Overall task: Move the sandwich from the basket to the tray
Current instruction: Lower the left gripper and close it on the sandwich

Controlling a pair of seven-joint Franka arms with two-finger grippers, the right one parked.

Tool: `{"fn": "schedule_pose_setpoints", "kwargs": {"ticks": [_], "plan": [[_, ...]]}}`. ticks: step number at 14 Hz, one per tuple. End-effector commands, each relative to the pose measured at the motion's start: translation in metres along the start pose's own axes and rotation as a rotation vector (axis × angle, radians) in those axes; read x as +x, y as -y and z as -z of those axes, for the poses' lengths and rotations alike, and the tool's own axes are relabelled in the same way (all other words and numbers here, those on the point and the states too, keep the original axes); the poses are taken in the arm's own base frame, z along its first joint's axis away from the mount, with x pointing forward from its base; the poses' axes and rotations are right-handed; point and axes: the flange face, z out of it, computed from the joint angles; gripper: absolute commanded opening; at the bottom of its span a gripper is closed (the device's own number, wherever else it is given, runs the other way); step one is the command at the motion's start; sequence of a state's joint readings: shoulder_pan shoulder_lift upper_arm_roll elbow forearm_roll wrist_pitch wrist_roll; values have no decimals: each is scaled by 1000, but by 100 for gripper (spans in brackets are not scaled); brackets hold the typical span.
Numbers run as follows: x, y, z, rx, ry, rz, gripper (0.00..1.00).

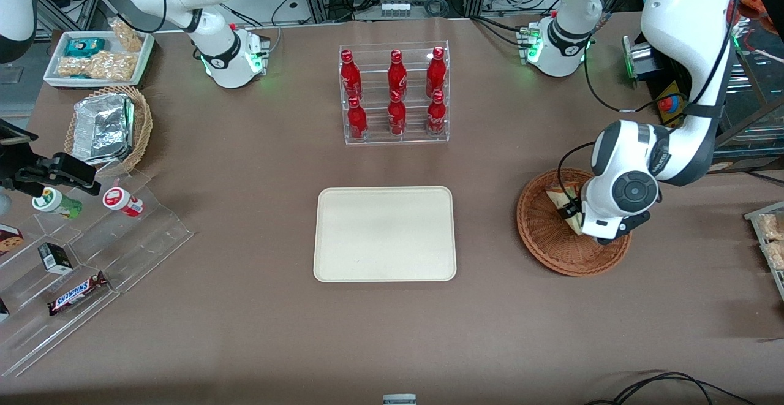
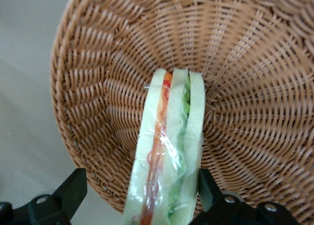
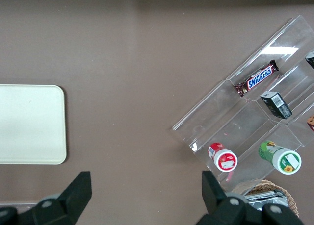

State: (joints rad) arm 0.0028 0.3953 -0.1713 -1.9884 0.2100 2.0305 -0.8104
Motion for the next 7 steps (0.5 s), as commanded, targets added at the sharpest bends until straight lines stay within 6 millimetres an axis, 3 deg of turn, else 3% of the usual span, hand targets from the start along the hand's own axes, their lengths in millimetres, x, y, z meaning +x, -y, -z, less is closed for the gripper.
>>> {"fn": "schedule_pose_setpoints", "kwargs": {"ticks": [1,2,3,4,5,6,7], "plan": [[-5,-14,-16,32,5,14,100],[-4,-16,-20,34,9,24,100],[-4,-20,-20,27,4,47,78],[-4,-23,-15,19,-7,109,48],[0,-26,-4,4,-20,171,33],[3,-32,9,-16,-36,233,26],[4,-39,18,-31,-49,283,13]]}}
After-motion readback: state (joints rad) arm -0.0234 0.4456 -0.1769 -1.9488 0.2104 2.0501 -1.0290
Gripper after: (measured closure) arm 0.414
